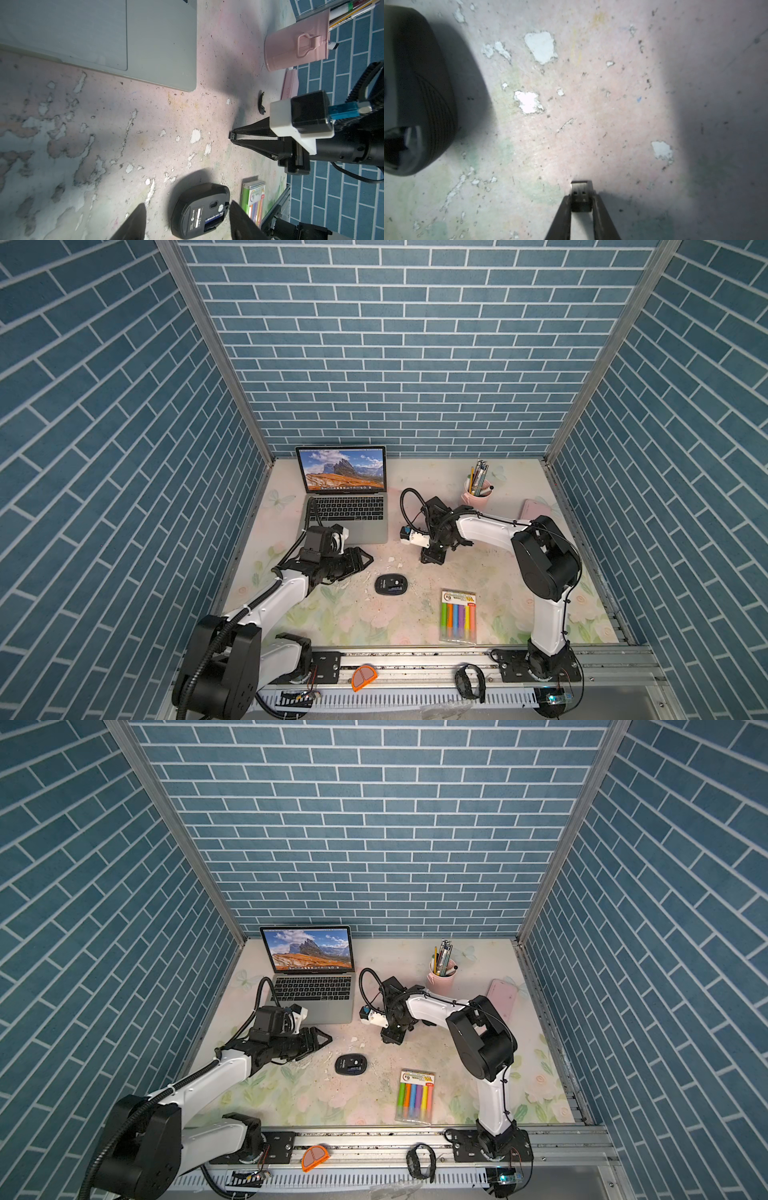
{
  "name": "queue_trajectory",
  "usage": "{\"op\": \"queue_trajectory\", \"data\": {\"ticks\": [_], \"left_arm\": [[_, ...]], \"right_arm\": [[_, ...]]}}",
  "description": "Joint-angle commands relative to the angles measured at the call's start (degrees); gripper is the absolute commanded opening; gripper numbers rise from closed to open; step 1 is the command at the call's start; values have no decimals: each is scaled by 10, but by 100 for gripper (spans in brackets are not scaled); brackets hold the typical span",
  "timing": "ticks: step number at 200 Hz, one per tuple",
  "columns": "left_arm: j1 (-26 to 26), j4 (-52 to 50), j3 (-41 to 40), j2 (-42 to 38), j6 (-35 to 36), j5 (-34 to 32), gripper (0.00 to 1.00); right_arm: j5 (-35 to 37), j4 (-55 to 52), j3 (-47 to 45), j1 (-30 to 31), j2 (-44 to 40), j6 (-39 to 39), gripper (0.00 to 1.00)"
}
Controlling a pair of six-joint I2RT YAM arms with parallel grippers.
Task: Insert the wireless mouse receiver into the laptop
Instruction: Pick up the USB plug at the center of the board.
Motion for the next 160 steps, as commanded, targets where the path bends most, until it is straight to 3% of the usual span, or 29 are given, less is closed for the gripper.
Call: {"op": "queue_trajectory", "data": {"ticks": [1,120,160], "left_arm": [[6,-15,9,-7,9,3,64],[43,-66,49,-9,41,7,65],[90,-135,147,41,91,-27,65]], "right_arm": [[-11,-33,5,0,26,10,20],[14,19,-33,-2,-24,59,11],[8,97,-75,-11,-72,104,11]]}}
